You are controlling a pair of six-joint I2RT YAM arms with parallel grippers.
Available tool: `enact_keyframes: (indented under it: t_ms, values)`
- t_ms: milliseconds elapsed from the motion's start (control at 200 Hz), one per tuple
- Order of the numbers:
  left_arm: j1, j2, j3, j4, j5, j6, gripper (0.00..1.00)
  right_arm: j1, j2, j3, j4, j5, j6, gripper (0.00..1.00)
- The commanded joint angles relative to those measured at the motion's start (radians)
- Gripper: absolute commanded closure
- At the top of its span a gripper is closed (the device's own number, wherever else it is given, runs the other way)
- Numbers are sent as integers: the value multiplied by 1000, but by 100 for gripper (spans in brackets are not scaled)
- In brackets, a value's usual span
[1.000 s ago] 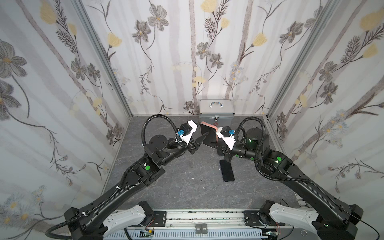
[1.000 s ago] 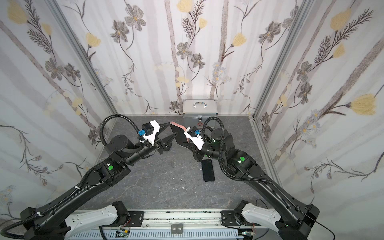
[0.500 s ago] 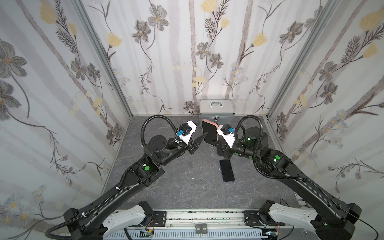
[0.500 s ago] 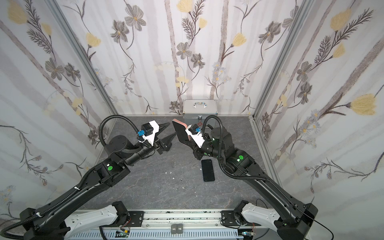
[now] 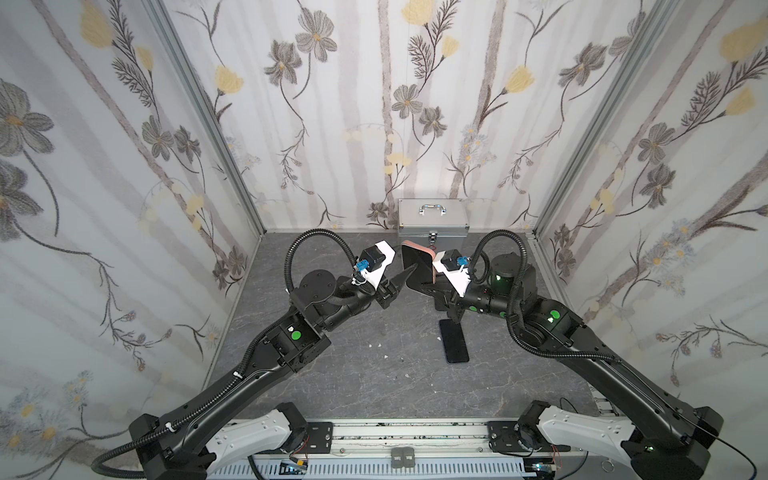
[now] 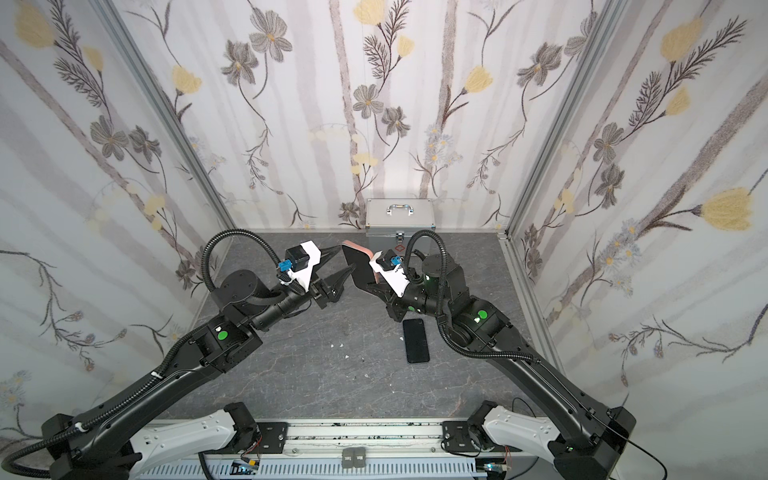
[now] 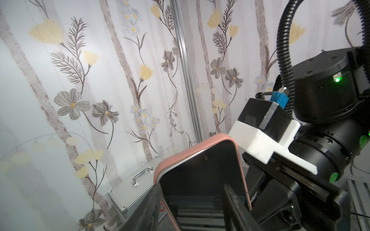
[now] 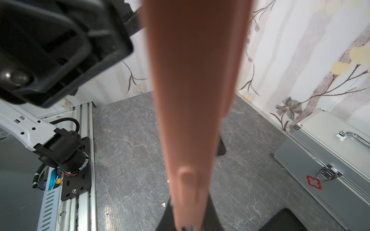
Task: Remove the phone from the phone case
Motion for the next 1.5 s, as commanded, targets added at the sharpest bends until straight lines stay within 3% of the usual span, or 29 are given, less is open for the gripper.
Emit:
enact_keyframes:
  t_ms: [0,1494]
  values:
    - [0,-3,4,19,3,7,49,3,6,9,47,-49,-25,100]
    - [0,22,21,18,29,13,51,30,49,47,-54,-150,-150,100]
